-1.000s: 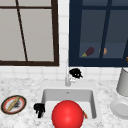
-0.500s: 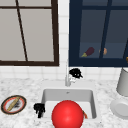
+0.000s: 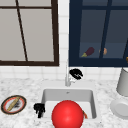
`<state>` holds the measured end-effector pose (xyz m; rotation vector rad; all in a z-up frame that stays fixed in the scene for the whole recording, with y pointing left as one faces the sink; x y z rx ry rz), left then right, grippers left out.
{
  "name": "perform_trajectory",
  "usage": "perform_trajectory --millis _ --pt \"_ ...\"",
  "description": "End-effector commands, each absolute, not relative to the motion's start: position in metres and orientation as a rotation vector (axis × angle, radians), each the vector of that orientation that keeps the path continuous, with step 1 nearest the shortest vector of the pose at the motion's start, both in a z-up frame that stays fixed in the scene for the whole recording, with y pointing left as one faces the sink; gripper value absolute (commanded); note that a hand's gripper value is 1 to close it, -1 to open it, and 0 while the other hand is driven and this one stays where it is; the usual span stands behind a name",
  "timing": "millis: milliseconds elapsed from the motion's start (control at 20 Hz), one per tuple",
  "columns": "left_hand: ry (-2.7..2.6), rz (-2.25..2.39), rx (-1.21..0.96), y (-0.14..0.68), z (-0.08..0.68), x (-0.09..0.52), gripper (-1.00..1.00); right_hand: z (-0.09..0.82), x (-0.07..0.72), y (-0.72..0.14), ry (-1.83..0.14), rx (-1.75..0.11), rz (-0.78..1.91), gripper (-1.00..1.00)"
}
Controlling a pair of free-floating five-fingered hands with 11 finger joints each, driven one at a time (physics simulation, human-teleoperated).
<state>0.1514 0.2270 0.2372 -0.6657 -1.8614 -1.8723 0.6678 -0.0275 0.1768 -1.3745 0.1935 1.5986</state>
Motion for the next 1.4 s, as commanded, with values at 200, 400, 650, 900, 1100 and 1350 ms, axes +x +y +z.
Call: perform_trajectory --millis 200,400,650,900,1100,1350 --pt "-1.861 -1.872 -0.666 0.227 0.237 0.151 0.0 0.172 0.675 -0.028 0.03 -1.218 1.584 -1.0" --pt "-1.861 -1.872 -0.666 0.227 0.237 0.151 0.0 0.169 0.679 -0.03 -0.039 -1.149 1.579 -1.0" --pt "-1.861 -1.872 -0.666 0.227 0.237 0.151 0.0 0.167 0.685 -0.034 -0.135 -1.063 1.586 -1.0" --pt "-1.861 -1.872 -0.666 0.227 0.237 0.151 0.0 0.166 0.688 -0.039 -0.233 -0.973 1.58 -1.0" --pt "-1.861 -1.872 -0.666 0.227 0.237 0.151 0.0 0.164 0.691 -0.041 -0.321 -0.92 1.59 1.0" --pt "-1.861 -1.872 -0.666 0.227 0.237 0.151 0.0 0.163 0.69 -0.048 -0.362 -0.821 1.61 1.0"
